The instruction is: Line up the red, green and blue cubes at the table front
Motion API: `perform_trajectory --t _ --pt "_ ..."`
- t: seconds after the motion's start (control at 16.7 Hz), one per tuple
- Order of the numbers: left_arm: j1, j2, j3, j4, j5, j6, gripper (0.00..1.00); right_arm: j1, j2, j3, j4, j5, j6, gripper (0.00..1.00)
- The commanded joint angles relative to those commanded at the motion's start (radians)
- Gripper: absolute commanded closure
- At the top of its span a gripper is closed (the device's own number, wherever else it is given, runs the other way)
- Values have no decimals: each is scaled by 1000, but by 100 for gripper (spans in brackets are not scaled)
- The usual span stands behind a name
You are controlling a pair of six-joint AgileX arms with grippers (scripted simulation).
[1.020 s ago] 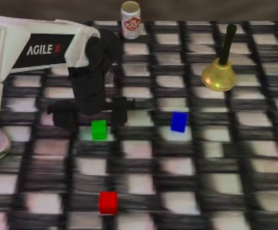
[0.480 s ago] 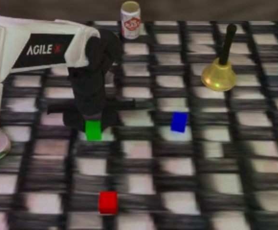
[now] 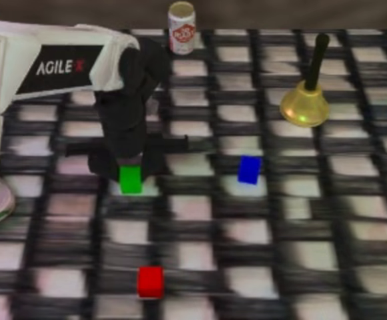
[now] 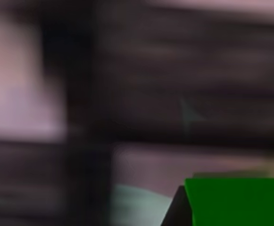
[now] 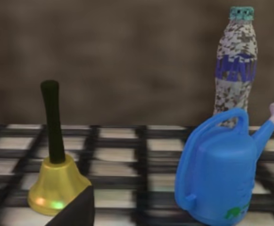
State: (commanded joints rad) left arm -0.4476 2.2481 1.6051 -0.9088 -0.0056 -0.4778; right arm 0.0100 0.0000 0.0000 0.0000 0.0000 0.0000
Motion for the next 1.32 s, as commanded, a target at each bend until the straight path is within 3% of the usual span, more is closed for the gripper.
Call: perform_trajectory --t 0.36,0.78,0.96,1.32 --pt "16 -68 122 -198 0 -3 100 0 0 0 0 0 0 0" --pt "-3 -82 129 -216 -1 -15 100 0 0 0 0 0 0 0" --pt "-101 -117 90 -216 -2 -109 100 0 0 0 0 0 0 0" --pt "-411 -232 -35 -213 -4 -374 100 0 0 0 0 0 0 0"
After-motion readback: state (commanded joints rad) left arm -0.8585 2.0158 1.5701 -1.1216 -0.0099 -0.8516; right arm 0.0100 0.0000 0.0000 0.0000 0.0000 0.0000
